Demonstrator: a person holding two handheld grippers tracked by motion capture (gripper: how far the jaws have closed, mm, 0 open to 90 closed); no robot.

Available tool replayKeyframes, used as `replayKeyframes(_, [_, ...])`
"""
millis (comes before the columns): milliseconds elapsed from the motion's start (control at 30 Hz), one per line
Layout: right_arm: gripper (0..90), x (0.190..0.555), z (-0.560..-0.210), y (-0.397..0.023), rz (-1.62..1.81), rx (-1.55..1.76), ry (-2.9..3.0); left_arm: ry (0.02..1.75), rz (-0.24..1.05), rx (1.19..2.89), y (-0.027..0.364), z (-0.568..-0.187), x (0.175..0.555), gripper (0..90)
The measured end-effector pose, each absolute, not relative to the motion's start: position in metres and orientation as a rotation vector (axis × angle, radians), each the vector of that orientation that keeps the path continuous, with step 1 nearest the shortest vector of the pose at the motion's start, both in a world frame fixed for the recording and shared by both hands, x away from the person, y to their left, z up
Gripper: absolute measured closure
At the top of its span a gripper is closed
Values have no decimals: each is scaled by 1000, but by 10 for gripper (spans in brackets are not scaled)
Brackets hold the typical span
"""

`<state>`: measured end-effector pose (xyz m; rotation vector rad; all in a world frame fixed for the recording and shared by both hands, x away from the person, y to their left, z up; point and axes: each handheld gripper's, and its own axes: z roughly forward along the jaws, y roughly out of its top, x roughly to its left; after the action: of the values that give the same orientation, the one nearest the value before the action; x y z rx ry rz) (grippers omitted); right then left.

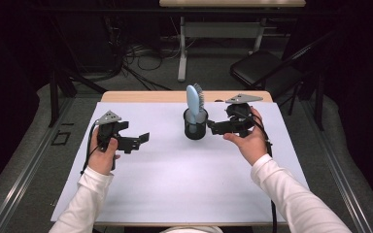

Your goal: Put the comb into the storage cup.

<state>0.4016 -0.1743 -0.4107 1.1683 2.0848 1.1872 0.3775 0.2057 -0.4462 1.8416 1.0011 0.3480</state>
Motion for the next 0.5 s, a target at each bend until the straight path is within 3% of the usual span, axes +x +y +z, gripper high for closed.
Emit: replayKeyframes(500, [0, 372, -425, -197, 1225, 1174, 2088, 1021, 366, 1835, 226, -450, 366, 9])
